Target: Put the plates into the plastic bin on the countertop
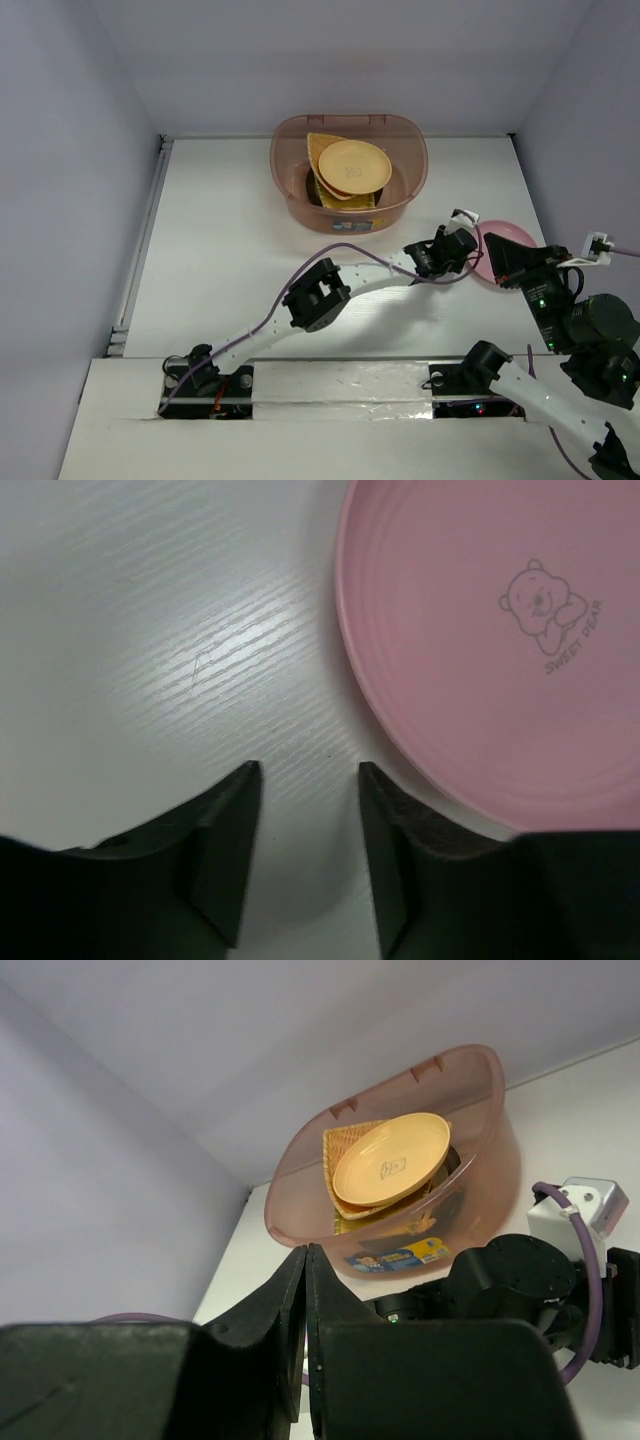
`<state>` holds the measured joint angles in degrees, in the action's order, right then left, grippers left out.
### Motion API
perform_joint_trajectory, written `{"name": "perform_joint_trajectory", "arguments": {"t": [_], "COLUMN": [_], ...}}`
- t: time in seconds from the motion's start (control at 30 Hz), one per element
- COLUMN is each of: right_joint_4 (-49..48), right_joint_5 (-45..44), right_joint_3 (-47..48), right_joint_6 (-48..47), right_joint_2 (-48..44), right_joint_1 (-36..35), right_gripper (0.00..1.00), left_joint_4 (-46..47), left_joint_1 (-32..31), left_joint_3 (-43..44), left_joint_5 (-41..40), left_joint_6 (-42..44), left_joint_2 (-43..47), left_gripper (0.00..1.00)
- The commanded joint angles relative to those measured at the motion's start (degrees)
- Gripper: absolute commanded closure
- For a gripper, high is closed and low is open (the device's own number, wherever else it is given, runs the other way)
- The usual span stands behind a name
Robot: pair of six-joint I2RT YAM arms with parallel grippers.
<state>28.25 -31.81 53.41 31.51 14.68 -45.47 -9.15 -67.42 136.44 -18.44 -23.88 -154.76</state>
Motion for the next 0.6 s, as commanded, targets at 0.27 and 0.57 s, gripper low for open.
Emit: {"name": "perform_joint_trajectory", "arguments": {"t": [0.27,0.57], "right_joint_4": [-1.6,-1.4], "right_joint_5": [-0.3,-0.4], "right_joint_3": [-0.5,-1.3], "right_joint_6": [-0.7,-0.7], "right_joint_2": [0.4,-1.0], "right_joint_1": [-0.3,-0.3], "right_gripper": [0.93,0.93], "left_joint_4": [11.5,12.0], "left_joint_1": [-0.8,-0.8], "left_joint_3": [-18.1,-11.2], "left_joint_5": [-2.1,2.1], "left_joint_6": [-3.7,-8.4], "left_joint_2": [14.1,10.1], "left_gripper": [0.7,0.45]}}
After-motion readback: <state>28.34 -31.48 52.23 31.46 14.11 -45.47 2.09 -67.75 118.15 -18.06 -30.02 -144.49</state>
